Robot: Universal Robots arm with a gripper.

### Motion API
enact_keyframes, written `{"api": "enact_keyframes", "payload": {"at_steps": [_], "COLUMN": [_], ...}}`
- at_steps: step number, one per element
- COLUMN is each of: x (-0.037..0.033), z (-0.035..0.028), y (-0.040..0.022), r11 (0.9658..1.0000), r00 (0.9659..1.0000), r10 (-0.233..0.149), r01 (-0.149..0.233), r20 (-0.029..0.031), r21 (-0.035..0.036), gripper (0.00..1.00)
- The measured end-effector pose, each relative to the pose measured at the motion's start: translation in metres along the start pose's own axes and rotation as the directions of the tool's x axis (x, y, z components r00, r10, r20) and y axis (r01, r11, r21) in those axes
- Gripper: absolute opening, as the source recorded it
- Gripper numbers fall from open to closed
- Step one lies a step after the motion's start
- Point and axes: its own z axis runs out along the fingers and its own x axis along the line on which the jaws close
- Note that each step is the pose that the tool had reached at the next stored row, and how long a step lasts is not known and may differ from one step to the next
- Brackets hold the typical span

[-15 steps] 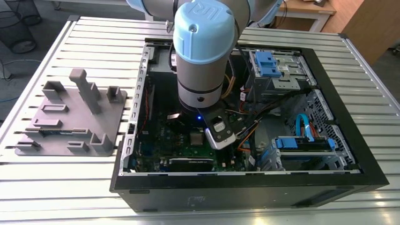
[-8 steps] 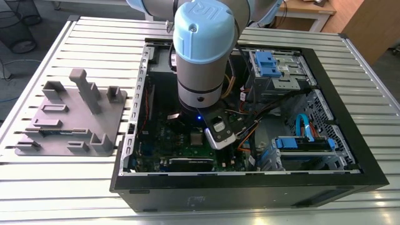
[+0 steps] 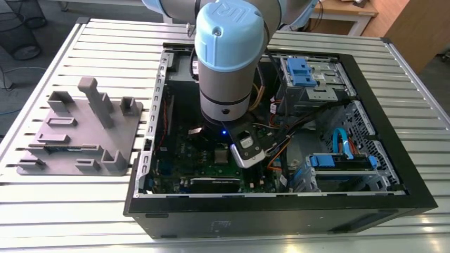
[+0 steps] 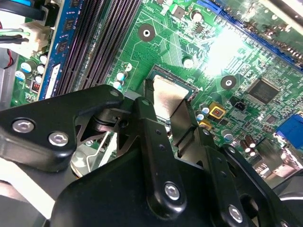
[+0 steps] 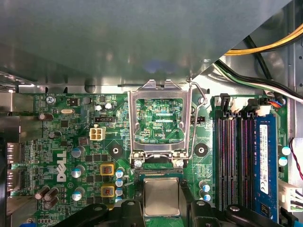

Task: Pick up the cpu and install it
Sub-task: 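Place the cpu into insertion slot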

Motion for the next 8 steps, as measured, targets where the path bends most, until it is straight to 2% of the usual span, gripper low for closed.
{"api": "enact_keyframes", "payload": {"at_steps": [4,8], "x": [-0.0003,-0.0002], "z": [-0.0019,-0.0038], "y": [0.0003,0.0002], "r11": [1.0,1.0], "r00": [1.0,1.0], "r10": [0.0,0.0], "r01": [0.0,0.0], "r20": [0.0009,0.0002], "r21": [-0.0017,-0.0005], "gripper": [0.39,0.39]}}
